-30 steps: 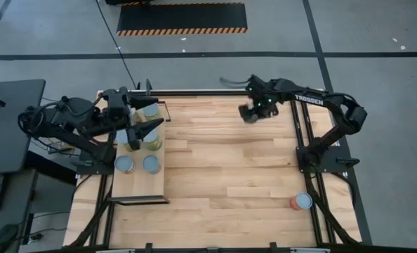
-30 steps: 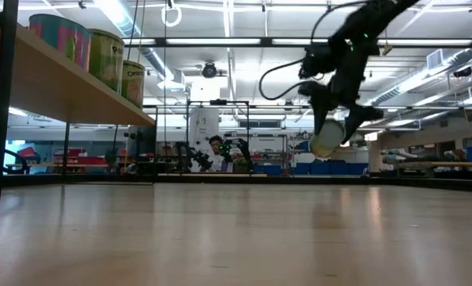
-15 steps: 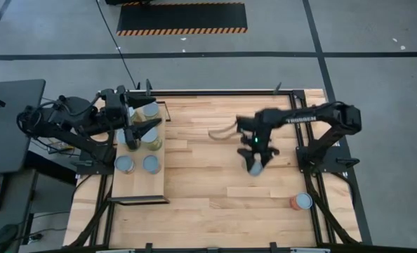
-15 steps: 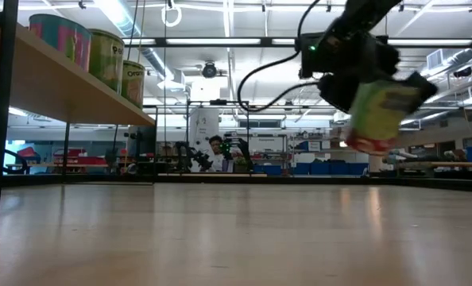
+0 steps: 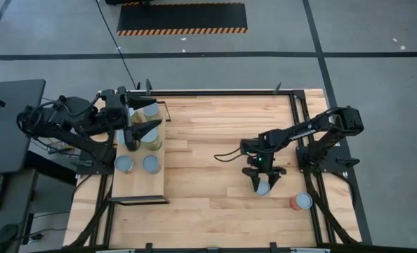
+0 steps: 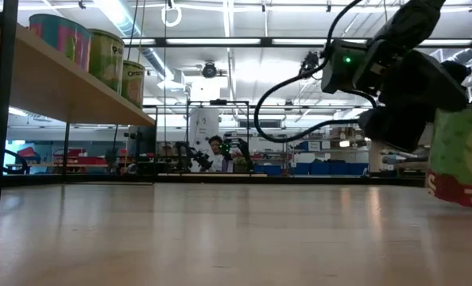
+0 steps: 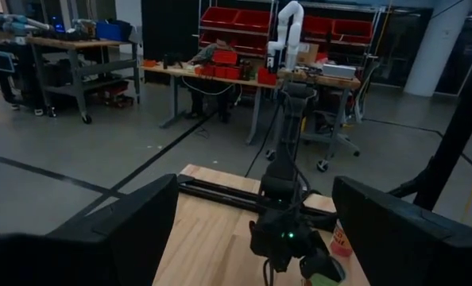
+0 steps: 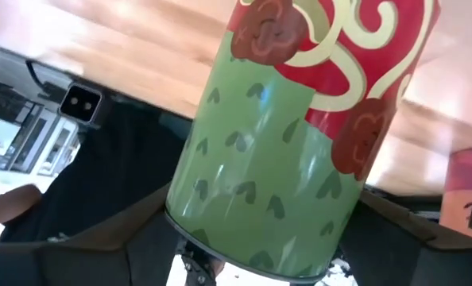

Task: Pick and place cans onto a shelf
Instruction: Put the canned spaghetti sauce on the shelf

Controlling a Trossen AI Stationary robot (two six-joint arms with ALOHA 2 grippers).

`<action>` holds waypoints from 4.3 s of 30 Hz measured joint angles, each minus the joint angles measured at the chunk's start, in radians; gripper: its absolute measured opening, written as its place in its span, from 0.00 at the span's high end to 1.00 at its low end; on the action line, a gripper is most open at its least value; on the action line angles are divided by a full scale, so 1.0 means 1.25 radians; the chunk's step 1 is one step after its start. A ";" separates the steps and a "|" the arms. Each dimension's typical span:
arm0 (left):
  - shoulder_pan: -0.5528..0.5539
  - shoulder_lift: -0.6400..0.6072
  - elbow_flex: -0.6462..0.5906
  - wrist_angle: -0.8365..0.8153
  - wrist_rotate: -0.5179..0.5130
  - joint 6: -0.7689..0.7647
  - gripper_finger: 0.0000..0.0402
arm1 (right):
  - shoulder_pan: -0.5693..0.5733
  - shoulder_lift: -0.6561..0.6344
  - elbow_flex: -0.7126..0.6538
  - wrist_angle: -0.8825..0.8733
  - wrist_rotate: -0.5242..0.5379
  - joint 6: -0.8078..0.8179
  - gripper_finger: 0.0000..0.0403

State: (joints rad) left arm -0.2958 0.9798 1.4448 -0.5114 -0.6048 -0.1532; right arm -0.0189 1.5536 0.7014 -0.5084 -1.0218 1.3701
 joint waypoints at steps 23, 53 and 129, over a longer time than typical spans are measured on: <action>0.000 0.000 0.000 -0.015 0.001 -0.019 0.15 | 0.003 0.000 0.166 0.212 0.178 -0.029 0.10; -0.050 0.099 0.000 0.132 0.092 -0.050 0.15 | 0.262 -0.001 0.221 0.196 0.979 -0.991 0.14; 0.158 0.772 0.044 0.101 0.625 0.356 0.12 | 0.238 -0.357 0.274 -0.325 1.046 -0.493 0.14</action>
State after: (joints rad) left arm -0.0986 1.9450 1.4998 -0.3847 0.1766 0.2924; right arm 0.2783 1.1071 1.0439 -0.9140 0.2852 0.7543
